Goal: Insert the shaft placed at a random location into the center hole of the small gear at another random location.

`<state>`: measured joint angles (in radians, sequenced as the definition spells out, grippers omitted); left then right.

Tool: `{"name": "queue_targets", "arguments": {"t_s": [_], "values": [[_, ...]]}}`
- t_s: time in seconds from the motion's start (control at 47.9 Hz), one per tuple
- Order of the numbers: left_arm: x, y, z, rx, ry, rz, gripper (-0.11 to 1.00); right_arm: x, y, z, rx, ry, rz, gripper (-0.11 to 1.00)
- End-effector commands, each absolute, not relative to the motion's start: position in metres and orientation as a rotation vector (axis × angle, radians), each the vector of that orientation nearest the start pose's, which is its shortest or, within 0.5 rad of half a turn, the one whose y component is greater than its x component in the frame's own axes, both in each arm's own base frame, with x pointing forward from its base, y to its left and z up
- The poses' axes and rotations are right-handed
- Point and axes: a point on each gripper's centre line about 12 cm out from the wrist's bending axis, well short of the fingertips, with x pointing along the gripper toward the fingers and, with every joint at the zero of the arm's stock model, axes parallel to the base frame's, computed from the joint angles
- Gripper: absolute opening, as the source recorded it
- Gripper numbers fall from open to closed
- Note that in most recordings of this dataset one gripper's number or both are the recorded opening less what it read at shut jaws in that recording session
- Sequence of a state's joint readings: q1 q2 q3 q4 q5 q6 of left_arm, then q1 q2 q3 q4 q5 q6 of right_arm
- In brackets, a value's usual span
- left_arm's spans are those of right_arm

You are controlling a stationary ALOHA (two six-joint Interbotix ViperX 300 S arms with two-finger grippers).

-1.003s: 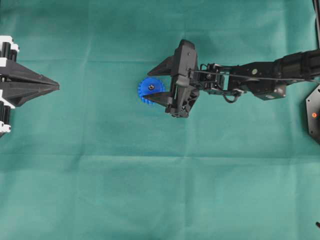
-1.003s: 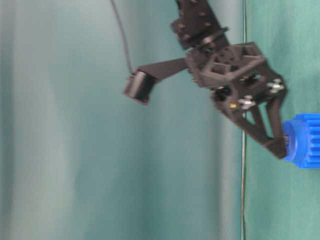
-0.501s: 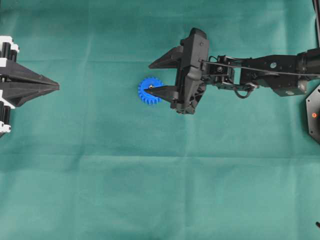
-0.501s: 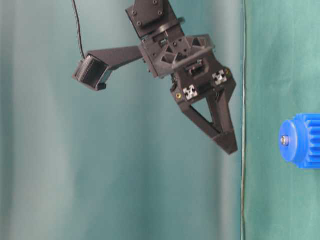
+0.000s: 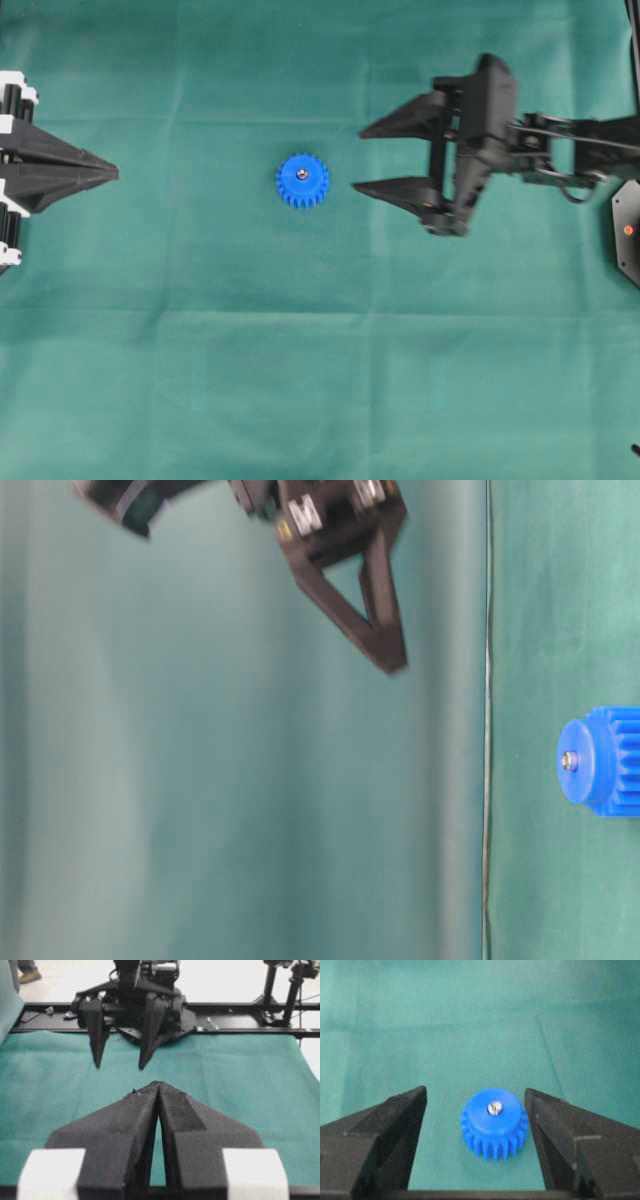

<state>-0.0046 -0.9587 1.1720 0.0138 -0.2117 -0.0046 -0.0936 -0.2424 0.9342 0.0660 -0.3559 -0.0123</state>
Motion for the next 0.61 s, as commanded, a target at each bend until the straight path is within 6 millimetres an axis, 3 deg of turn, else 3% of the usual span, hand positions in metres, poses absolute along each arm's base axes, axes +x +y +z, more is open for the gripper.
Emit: {"name": "queue_targets", "arguments": {"t_s": [0.0,0.313,0.585], "values": [[0.202,-0.002,0.29,0.01,-0.011,-0.01,0.0,0.313,-0.031,0.215,0.083,0.293,-0.124,0.79],[0.202,-0.001,0.289,0.01,-0.006,-0.008,0.0,0.272,-0.027,0.223,0.084,0.263,-0.121,0.79],[0.202,-0.001,0.289,0.01,-0.006,-0.008,0.0,0.264,-0.026,0.226,0.081,0.254,-0.119,0.78]]}}
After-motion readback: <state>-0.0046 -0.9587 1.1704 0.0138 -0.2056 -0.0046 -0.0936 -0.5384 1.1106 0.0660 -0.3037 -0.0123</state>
